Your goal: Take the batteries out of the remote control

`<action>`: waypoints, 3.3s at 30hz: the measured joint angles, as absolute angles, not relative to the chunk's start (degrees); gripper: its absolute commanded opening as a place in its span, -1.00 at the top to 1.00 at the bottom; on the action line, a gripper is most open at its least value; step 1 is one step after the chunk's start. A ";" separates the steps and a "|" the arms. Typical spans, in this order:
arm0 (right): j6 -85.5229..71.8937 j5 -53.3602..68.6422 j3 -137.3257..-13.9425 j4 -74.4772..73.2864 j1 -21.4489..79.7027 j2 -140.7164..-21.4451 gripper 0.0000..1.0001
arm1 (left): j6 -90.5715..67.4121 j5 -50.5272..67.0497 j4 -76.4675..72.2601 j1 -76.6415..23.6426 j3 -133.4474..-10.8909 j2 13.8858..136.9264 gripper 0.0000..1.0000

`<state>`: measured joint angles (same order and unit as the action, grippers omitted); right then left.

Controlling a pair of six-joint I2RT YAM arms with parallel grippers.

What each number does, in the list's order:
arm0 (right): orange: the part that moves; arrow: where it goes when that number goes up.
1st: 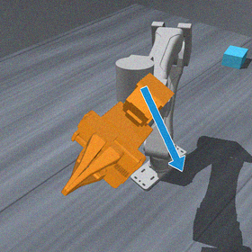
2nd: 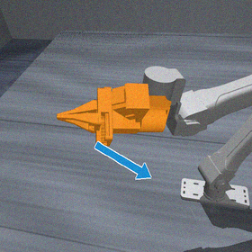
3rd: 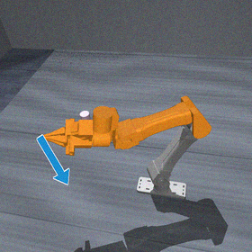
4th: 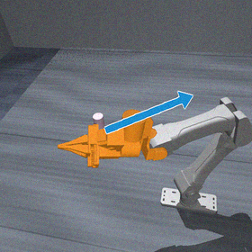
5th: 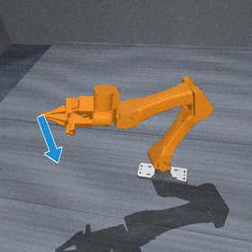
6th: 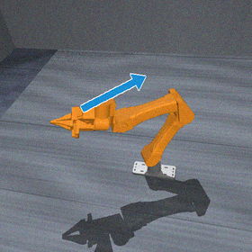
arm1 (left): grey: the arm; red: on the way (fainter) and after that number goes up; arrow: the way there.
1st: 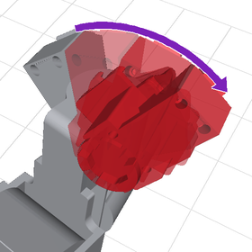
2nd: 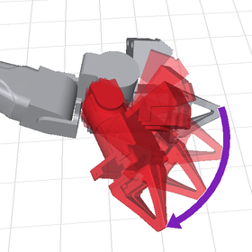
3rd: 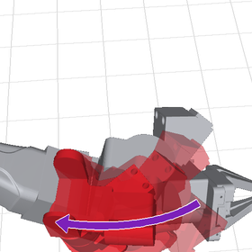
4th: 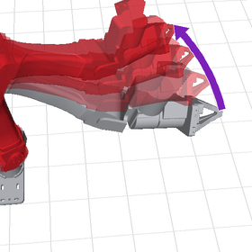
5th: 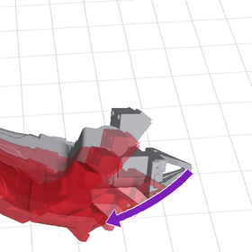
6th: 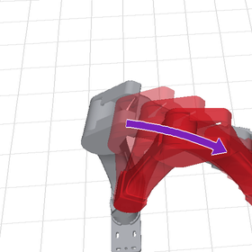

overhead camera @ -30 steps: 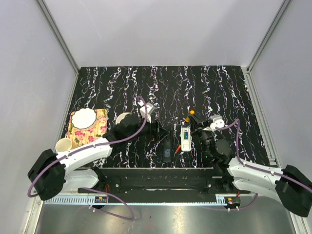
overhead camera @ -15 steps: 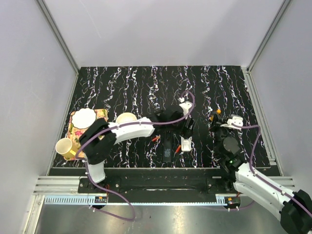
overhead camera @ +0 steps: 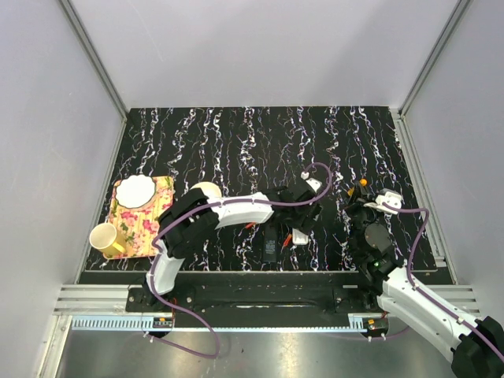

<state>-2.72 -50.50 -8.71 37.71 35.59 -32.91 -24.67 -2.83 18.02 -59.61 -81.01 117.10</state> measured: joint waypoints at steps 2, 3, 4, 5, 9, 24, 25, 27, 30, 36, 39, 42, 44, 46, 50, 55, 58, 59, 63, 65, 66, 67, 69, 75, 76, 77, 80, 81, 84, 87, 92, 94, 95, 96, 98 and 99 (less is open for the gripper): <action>-2.81 -50.57 -8.71 37.63 35.53 -32.88 1.00 | -25.04 -2.90 18.06 -59.90 -82.30 117.99 -0.66; -2.83 -50.57 -8.71 37.63 35.53 -32.80 1.00 | -25.12 -3.11 18.46 -60.10 -83.35 118.69 -0.65; -2.85 -50.57 -8.71 37.58 35.53 -32.60 1.00 | -25.23 -3.33 18.68 -60.18 -84.18 119.24 -0.61; -2.85 -50.57 -8.71 37.52 35.51 -32.40 1.00 | -25.32 -3.60 19.05 -60.25 -85.14 119.90 -0.58; -2.83 -50.57 -8.71 37.39 35.48 -31.42 1.00 | -25.43 -5.34 20.88 -60.60 -88.64 122.15 -0.11; -1.93 -53.15 -8.01 37.39 35.40 -26.33 1.00 | -24.21 -1.74 21.63 -59.64 -95.94 126.89 0.38; -1.83 -53.21 -7.94 37.36 35.38 -26.06 1.00 | -24.14 -1.04 20.78 -59.31 -96.20 127.22 0.38; -1.78 -53.32 -7.88 37.34 35.33 -25.61 1.00 | -23.51 0.97 19.25 -58.30 -97.30 128.14 0.38; -1.93 -53.23 -7.88 36.99 35.29 -25.58 1.00 | -21.32 4.01 18.61 -55.72 -101.38 129.86 0.39; -3.40 -51.29 -7.88 36.12 35.24 -26.28 1.00 | -11.60 8.05 20.12 -49.60 -111.15 130.52 0.42; -4.45 -50.02 -7.88 35.64 35.22 -26.87 1.00 | -3.51 8.99 21.08 -47.11 -114.26 130.45 0.42; -5.74 -48.58 -7.88 35.11 35.22 -27.64 1.00 | 4.71 8.99 23.07 -46.11 -113.16 130.08 0.42; -6.50 -47.81 -7.88 34.83 35.22 -28.16 1.00 | 9.65 8.73 24.58 -46.15 -110.34 129.51 0.40; -7.51 -46.83 -7.81 34.63 35.20 -28.64 1.00 | 14.06 8.32 26.24 -46.48 -106.61 128.90 0.39; -8.99 -45.25 -7.79 34.39 35.20 -29.30 1.00 | 19.84 8.12 28.75 -47.03 -100.51 128.62 0.35; -10.50 -43.64 -7.77 34.39 35.18 -29.82 1.00 | 22.50 8.23 29.69 -47.03 -97.82 125.73 0.04; -11.27 -42.74 -7.77 34.39 35.18 -30.37 1.00 | 22.76 8.23 30.11 -47.03 -97.82 125.71 -0.35; -11.40 -42.41 -7.77 34.39 35.18 -30.50 1.00 | 22.81 8.27 30.26 -47.03 -97.82 125.71 -0.46; -11.79 -41.91 -7.77 34.37 35.18 -30.83 1.00 | 22.63 8.86 29.65 -47.03 -97.80 125.71 -0.75; -11.84 -41.39 -7.77 34.37 35.18 -30.81 1.00 | 22.20 9.30 28.27 -47.00 -96.92 124.99 -0.83; -11.81 -40.99 -7.77 34.33 35.18 -30.81 1.00 | 21.69 9.41 27.27 -46.94 -96.01 124.25 -0.84; -11.81 -40.80 -7.77 34.26 35.18 -30.76 1.00 | 21.08 9.82 26.26 -46.89 -94.85 123.11 -0.84; -11.62 -39.83 -7.77 33.78 35.18 -30.41 1.00 | 19.79 11.07 24.77 -46.59 -92.84 120.73 -0.84; -10.13 -32.80 -7.77 33.15 35.18 -28.88 1.00 | 14.24 19.86 15.81 -44.25 -84.14 108.73 -0.82; -9.78 -31.00 -7.77 33.21 35.18 -28.95 1.00 | 13.17 21.67 13.87 -43.83 -82.21 106.54 -0.82; -9.47 -29.56 -7.77 33.43 35.18 -29.17 1.00 | 12.16 23.75 11.64 -43.40 -79.75 103.94 -0.83; -7.99 -22.85 -7.77 35.94 35.18 -31.05 1.00 | 9.02 28.80 6.09 -42.00 -72.47 96.64 -0.82; -7.57 -21.04 -7.77 36.84 35.18 -31.88 1.00 | 8.36 29.89 4.99 -41.76 -70.59 94.78 -0.82; -6.20 -15.11 -7.81 39.24 35.18 -35.33 1.00 | 6.59 31.62 1.69 -41.58 -65.39 90.63 -0.82; -5.50 -12.84 -8.05 40.75 35.18 -39.35 1.00 | 5.80 31.16 -0.27 -41.50 -60.77 87.90 -0.82; -4.12 -12.32 -10.81 42.33 35.18 -49.04 1.00 | 6.90 27.99 -0.25 -40.66 -57.60 87.37 -0.79; -3.64 -12.32 -12.05 43.81 35.09 -52.38 1.00 | 7.84 27.73 -0.27 -39.90 -57.84 88.03 -0.74; -3.40 -12.29 -12.73 44.80 34.94 -54.19 1.00 | 8.34 27.81 -0.27 -39.35 -58.26 88.82 -0.69; -3.25 -12.25 -13.34 45.58 34.74 -55.83 1.00 | 8.80 27.94 -0.32 -38.83 -58.83 89.97 -0.68; -3.07 -11.84 -14.52 47.44 34.04 -59.11 1.00 | 9.69 28.21 -0.16 -37.52 -60.66 93.21 -0.63; -3.01 -11.42 -15.00 48.23 33.58 -60.40 1.00 | 10.15 28.29 -0.05 -36.93 -61.58 94.98 -0.60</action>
